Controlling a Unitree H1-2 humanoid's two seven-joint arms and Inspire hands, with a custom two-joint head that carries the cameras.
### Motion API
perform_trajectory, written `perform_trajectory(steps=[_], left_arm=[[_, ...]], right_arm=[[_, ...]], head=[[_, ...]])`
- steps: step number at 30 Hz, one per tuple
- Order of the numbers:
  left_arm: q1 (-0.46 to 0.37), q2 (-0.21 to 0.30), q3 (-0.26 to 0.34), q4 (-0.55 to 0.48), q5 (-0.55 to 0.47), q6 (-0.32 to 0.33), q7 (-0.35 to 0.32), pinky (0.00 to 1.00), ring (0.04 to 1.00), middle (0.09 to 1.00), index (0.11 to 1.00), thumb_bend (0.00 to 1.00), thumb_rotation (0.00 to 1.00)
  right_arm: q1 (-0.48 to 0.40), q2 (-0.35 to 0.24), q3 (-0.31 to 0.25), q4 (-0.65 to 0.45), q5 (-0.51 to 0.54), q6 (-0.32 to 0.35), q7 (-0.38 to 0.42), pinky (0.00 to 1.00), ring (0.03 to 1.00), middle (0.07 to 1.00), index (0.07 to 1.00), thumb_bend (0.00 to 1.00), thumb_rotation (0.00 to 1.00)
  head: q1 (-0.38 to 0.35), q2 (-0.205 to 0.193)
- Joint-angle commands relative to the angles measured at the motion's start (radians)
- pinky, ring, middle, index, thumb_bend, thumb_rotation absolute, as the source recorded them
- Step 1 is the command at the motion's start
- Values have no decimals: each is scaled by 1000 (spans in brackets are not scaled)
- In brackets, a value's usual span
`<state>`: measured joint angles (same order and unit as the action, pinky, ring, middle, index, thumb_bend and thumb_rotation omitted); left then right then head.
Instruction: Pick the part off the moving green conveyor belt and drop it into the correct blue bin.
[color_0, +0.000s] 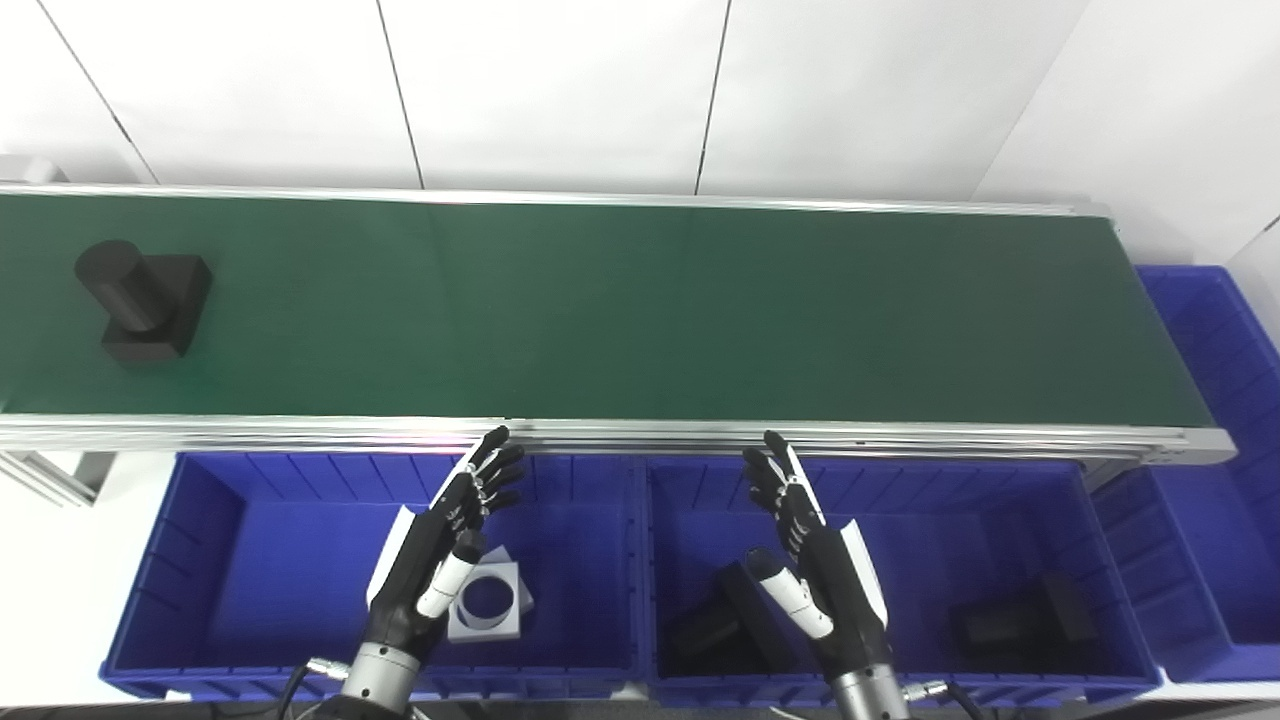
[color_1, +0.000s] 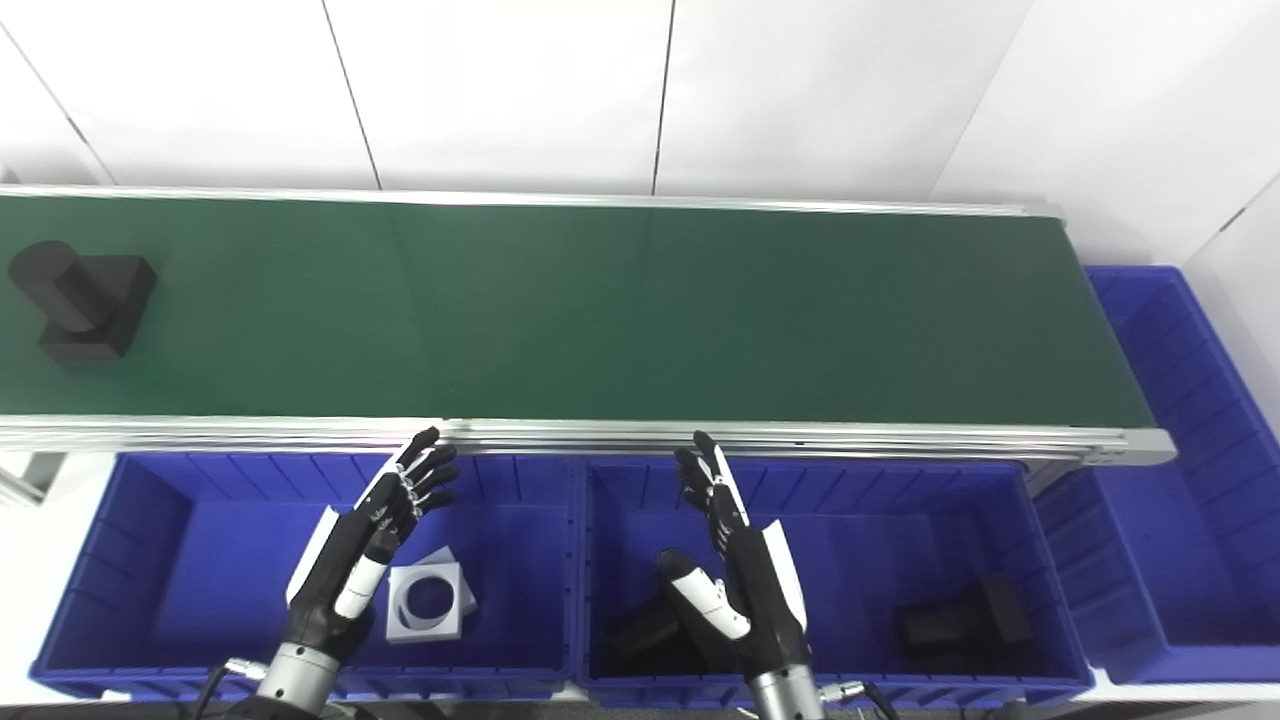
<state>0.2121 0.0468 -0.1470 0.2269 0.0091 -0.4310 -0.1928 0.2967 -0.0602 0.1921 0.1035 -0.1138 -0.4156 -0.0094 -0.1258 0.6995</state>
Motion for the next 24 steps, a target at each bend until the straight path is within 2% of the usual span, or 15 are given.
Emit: perform_trajectory(steps=[1, 6, 24], left_arm=[[-5, -2, -9, -26, 6, -39, 16, 822, 867, 898, 927, 819, 902], [-8, 4, -17, -24, 6, -39, 21, 827, 870, 901, 932, 778, 889], [-14, 13, -35, -14, 15, -39, 54, 818, 862, 897, 927, 762, 858]], right_arm=[[-4, 6, 0, -24, -3, -53, -7, 898, 929, 928, 1000, 737, 813], [-5, 5, 0, -22, -4, -52, -8, 887, 923, 927, 1000, 740, 814], [-8, 7, -2, -14, -7, -53, -8, 874, 916, 928, 1000, 714, 803]], head=[[3, 1], [3, 1], [6, -13]])
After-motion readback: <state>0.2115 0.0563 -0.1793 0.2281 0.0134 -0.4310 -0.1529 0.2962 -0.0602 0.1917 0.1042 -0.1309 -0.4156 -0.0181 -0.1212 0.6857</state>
